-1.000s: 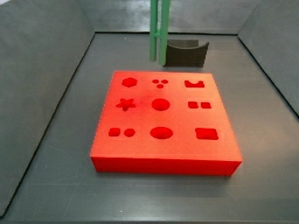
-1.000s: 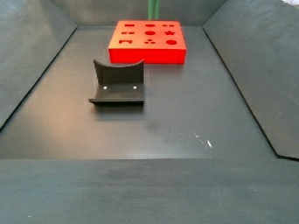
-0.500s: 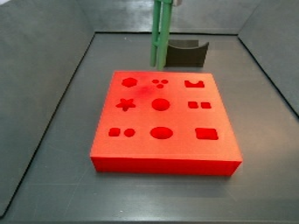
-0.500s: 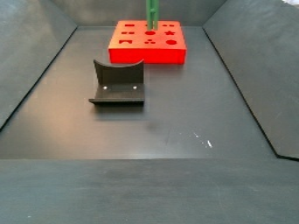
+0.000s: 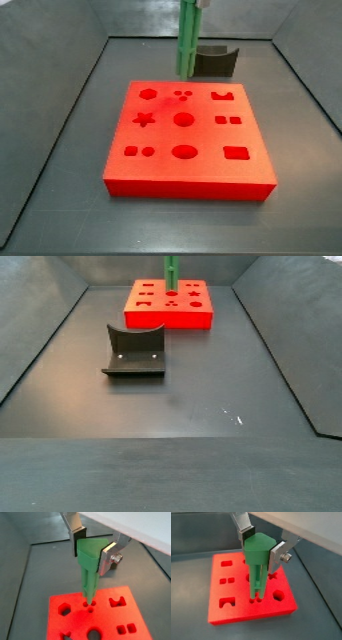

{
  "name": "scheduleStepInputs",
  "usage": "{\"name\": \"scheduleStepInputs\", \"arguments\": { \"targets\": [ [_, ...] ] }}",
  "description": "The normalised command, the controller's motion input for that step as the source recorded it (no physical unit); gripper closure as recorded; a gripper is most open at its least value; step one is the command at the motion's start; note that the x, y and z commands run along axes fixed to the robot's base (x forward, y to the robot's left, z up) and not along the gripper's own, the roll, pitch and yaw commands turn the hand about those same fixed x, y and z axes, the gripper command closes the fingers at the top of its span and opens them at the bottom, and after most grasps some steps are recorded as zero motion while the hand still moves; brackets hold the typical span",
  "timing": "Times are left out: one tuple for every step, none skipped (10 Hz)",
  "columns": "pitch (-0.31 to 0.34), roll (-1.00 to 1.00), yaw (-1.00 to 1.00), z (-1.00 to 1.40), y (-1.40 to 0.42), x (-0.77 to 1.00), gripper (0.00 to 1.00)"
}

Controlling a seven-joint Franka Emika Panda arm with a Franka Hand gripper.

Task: Insert the 3 prong object.

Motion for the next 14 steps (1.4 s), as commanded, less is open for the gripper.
{"name": "scheduleStepInputs", "arguments": {
  "targets": [
    [-0.163, -0.18, -0.83, -0.32, 0.05, 0.18, 1.0],
    [-0.18, -0.28, -0.07, -0.33, 0.09, 0.0, 1.0],
    [-0.186, -0.34, 0.18, -0.35, 0.03, 0.09, 1.0],
    [-0.149, -0.39, 0.33, -0.23, 0.02, 0.06, 1.0],
    [-0.104, -0.44, 0.47, -0.15, 0.03, 0.0, 1.0],
    [-0.083, -0.28, 0.41, -0.21, 0.1, 0.0, 1.0],
    [0.0, 0.0, 0.12, -0.08, 0.03, -0.18, 1.0],
    [0.183, 0.11, 0.0, 0.0, 0.02, -0.15, 1.0],
    [0.206, 0.18, 0.0, 0.0, 0.02, -0.23, 1.0],
    [0.209, 0.2, 0.0, 0.02, 0.0, -0.29, 1.0],
    [0.167, 0.13, 0.0, 0.0, 0.0, -0.05, 1.0],
    [0.117, 0.06, 0.02, 0.01, -0.05, 0.06, 1.0],
    [0.087, 0.07, 0.33, 0.01, 0.0, 0.41, 1.0],
    [0.083, 0.07, 0.45, 0.05, 0.04, 0.43, 1.0]
  ]
}}
